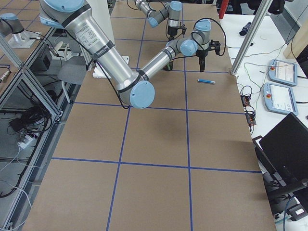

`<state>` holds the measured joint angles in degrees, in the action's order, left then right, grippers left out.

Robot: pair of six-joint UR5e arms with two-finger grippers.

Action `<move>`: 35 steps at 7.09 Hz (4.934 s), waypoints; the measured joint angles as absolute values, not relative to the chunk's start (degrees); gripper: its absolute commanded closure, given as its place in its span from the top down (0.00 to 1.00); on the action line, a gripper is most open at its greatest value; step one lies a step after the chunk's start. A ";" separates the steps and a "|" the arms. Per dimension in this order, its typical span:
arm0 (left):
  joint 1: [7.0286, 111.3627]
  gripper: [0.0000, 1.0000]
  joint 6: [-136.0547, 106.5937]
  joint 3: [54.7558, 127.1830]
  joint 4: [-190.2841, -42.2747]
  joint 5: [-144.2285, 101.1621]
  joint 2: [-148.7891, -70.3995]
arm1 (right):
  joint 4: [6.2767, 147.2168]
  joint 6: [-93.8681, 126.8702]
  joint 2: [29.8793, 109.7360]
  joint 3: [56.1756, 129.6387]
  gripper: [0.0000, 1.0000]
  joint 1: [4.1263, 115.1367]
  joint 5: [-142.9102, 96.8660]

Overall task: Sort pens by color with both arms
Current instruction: 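Lower the left gripper over the pen cup onto the red-capped marker, then lift the red-capped white marker out of the cup with the left gripper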

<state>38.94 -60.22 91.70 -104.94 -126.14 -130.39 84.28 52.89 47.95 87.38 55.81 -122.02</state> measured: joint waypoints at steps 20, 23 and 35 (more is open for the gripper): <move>37.71 0.28 -60.38 90.25 -104.89 -125.71 -130.22 | 84.27 52.91 47.97 87.28 1.00 56.60 -122.08; 37.71 0.23 -60.40 90.01 -104.85 -125.76 -130.57 | 84.20 52.83 48.02 87.28 1.00 56.63 -122.08; 45.03 0.00 -69.07 103.91 -104.85 -125.33 -130.54 | 83.96 52.90 48.34 87.52 1.00 56.69 -122.08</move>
